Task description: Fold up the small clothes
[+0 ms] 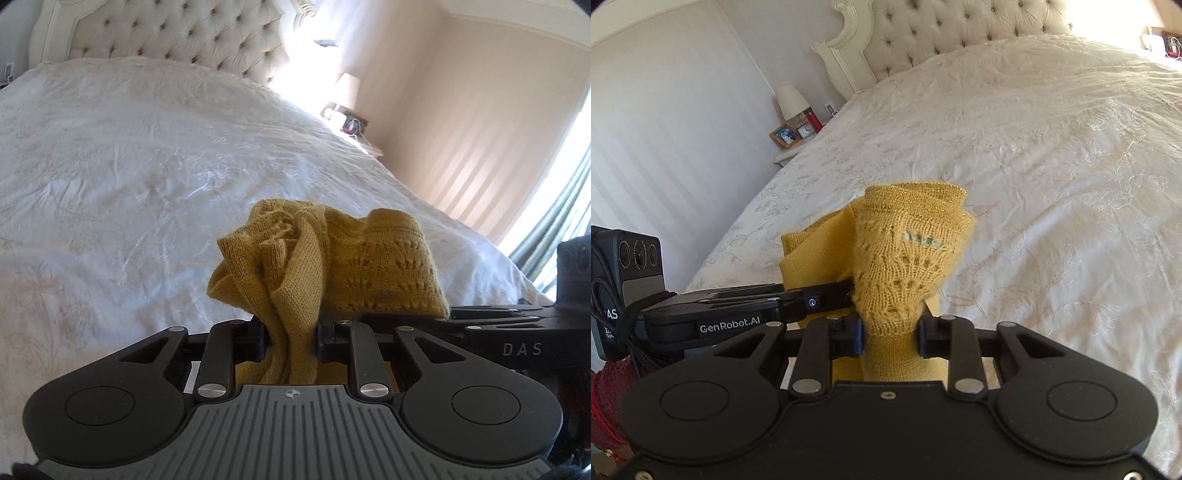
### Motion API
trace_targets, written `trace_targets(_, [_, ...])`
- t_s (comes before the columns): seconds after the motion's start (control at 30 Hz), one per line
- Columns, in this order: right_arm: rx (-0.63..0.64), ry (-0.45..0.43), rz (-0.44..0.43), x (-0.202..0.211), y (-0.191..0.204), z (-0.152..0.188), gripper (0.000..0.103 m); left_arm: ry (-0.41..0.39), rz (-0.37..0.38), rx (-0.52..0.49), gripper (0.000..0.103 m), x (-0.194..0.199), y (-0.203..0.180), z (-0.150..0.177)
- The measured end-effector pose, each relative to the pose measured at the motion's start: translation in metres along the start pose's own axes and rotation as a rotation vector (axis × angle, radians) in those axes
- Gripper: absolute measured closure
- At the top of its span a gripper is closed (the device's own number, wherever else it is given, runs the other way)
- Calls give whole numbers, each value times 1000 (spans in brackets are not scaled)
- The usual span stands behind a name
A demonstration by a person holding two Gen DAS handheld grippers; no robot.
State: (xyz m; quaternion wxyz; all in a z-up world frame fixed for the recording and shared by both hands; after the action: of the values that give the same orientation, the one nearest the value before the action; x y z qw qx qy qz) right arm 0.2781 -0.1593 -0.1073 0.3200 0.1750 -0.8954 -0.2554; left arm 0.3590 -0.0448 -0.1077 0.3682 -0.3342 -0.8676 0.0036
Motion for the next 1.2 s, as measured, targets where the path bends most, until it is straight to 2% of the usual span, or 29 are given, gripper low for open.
trace_targets(0.13, [1,-2,-13,32,19,11,66,-4,19,-26,81,31,-34,13])
trace_targets(0.3, [-32,30,-48,61,30,32,66,57,55,47,81,57,-51,38])
trace_targets(0.4, [-67,57,-76,69,28,42,66,95,69,85,81,61,-53,49])
trace_targets(0.47, [-37,71,-29,67,16,48,64,106,64,76,80,52,-50,55])
trace_targets(0.5, [-6,86,43,64,4,55,60,108,9,42,75,41,-42,59])
trace_targets(0.53, [22,108,143,58,-14,62,59,106,-77,2,74,30,-31,65])
trace_targets(0.57, [42,125,252,52,-34,68,51,110,-172,-34,73,16,-18,70])
trace_targets(0.6, [59,147,354,47,-53,73,50,134,-292,-75,74,2,1,82])
trace_targets(0.63, [66,174,434,43,-71,78,50,164,-346,-84,74,-9,16,89])
trace_targets(0.67, [56,179,468,43,-81,82,51,203,-378,-70,74,-19,33,97])
trace_targets(0.73, [3,150,463,47,-87,86,51,257,-402,9,74,-23,61,107])
trace_targets(0.8, [-27,131,439,51,-83,91,38,258,-398,32,73,-15,69,110])
trace_targets(0.87, [-29,140,420,53,-78,102,32,255,-373,3,64,-7,62,114])
trace_targets(0.9, [-36,154,416,52,-76,108,32,257,-350,-5,58,-4,56,116])
trace_targets(1.1, [-65,230,394,44,-59,152,32,271,-189,-109,53,-7,-13,141])
trace_targets(1.2, [-84,246,387,40,-55,161,32,268,-175,-186,53,-25,-29,152])
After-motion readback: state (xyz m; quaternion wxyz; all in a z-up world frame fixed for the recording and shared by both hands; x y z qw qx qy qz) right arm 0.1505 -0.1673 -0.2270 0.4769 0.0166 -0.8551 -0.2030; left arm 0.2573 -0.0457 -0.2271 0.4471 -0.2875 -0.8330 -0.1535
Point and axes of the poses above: each gripper's, at about its wrist camera, not at the fingertips, and x roughly against the way its jaws point, y to its left, z to its underside, the point moved 8 cm from there along -x, roughly the way its jaws point, and after that the axes turned 10 degrees about -z, right-handed, at the moved point
